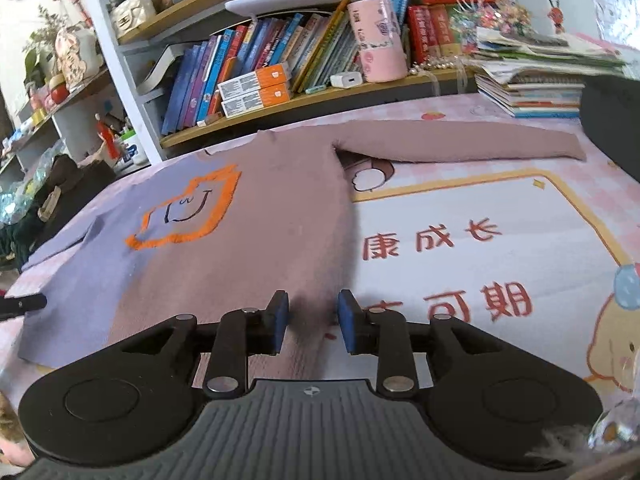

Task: Fold clothes
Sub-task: 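Pinch the lavender hem with the left gripper while the right gripper pinches the pink hem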

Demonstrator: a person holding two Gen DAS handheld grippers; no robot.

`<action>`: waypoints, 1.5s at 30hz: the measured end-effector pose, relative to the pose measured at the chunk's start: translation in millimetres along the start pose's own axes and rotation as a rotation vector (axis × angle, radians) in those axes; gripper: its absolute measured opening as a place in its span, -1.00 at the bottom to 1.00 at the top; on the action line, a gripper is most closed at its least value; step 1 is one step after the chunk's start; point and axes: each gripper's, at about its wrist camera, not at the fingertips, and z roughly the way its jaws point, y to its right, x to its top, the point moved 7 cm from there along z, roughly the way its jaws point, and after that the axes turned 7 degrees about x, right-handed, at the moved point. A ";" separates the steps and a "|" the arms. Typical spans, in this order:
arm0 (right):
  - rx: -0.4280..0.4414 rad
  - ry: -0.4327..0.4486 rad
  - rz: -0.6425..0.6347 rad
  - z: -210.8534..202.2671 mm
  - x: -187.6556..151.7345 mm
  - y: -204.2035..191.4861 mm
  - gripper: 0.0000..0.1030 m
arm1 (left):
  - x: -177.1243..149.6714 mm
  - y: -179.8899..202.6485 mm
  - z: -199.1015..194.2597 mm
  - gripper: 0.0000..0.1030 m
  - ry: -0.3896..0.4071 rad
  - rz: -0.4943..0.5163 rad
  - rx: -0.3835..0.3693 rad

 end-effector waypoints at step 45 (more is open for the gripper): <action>-0.096 0.001 -0.135 0.0 -6.9 -10.3 -0.80 | 14.6 0.8 24.8 -0.87 0.016 0.038 -0.060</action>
